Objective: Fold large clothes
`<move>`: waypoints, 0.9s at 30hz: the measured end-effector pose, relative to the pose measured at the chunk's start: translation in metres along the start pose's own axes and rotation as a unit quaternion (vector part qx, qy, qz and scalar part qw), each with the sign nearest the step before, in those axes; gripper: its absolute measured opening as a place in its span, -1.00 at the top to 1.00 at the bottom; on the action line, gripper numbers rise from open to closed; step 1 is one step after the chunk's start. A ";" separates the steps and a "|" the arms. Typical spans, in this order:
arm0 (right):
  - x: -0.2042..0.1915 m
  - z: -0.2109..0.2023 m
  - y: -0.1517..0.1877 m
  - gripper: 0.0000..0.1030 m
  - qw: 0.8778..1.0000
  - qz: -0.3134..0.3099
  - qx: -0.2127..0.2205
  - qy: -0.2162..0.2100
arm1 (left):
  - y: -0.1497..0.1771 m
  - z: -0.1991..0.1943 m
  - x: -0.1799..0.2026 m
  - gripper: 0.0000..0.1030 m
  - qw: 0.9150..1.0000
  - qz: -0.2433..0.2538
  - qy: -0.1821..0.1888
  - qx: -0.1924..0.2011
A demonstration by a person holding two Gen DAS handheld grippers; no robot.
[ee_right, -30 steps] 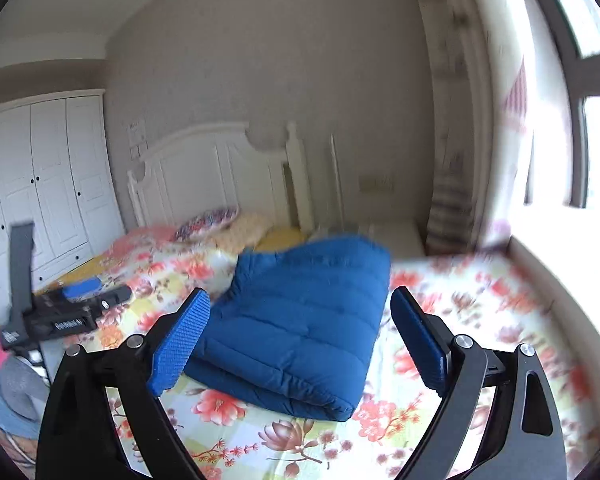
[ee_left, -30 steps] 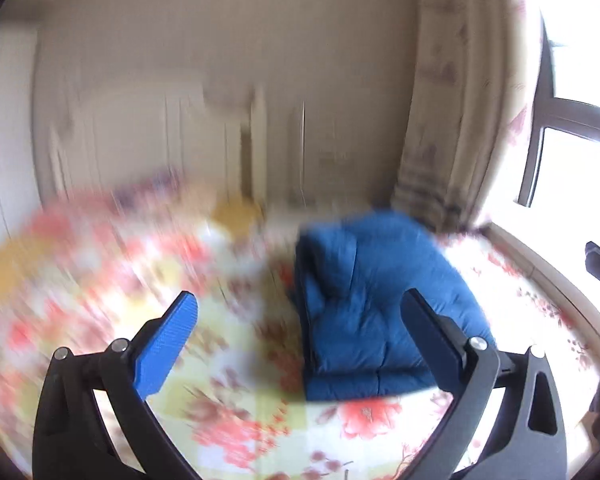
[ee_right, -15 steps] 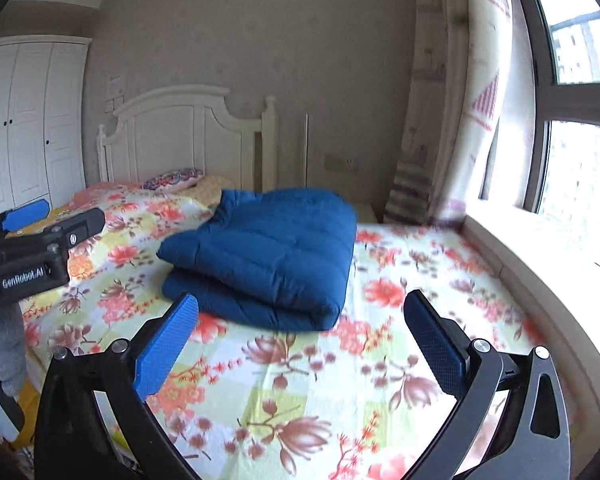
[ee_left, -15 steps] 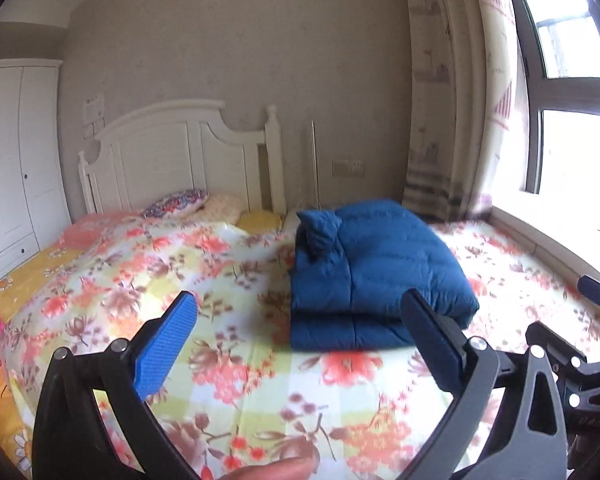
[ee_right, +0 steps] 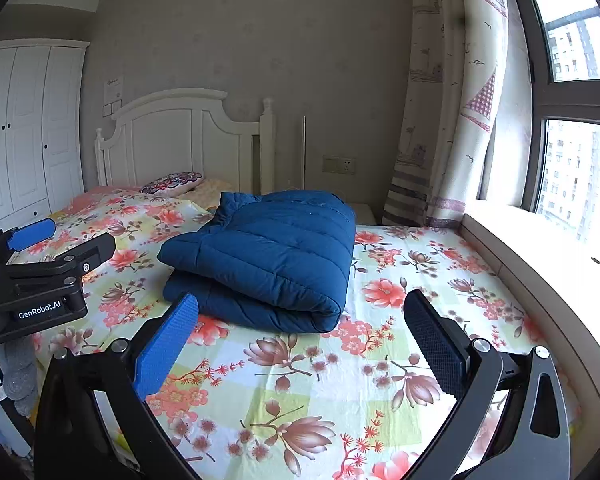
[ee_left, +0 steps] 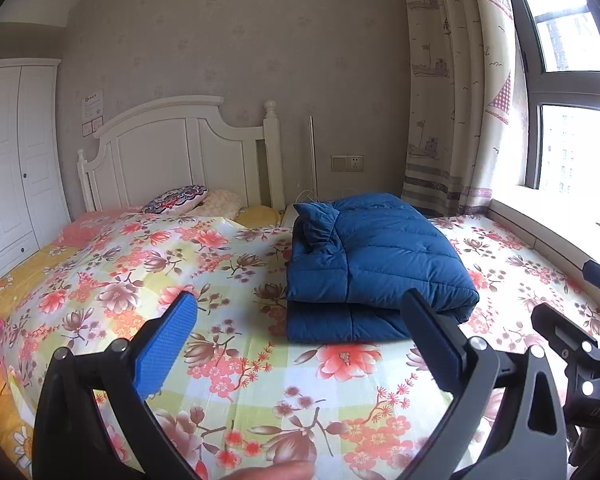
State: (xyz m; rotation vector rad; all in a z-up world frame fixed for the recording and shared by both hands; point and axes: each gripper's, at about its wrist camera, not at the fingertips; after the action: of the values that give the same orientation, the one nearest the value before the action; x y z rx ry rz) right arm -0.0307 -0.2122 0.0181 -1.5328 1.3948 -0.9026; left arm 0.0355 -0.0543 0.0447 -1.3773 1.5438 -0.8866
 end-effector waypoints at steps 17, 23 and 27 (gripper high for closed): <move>-0.005 -0.006 -0.002 -0.91 1.000 -0.004 0.006 0.001 | 0.002 0.003 0.000 -0.96 1.000 -0.001 0.002 -0.005; -0.006 -0.007 -0.002 -0.91 1.000 -0.004 0.007 0.001 | 0.002 0.003 0.000 -0.96 1.000 -0.002 0.001 -0.005; -0.005 -0.007 -0.002 -0.91 1.000 -0.003 0.007 0.001 | 0.002 0.003 0.000 -0.96 1.000 -0.001 0.002 -0.005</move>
State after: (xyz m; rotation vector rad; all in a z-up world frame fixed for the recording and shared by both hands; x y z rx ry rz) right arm -0.0366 -0.2076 0.0230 -1.5283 1.3826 -0.9154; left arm 0.0376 -0.0535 0.0421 -1.3851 1.5513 -0.8837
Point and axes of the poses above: each gripper's, at about its wrist camera, not at the fingertips, and z roughly the way its jaws point, x to its right, y to its underside, and after that the axes turned 8 degrees about -y, right-handed
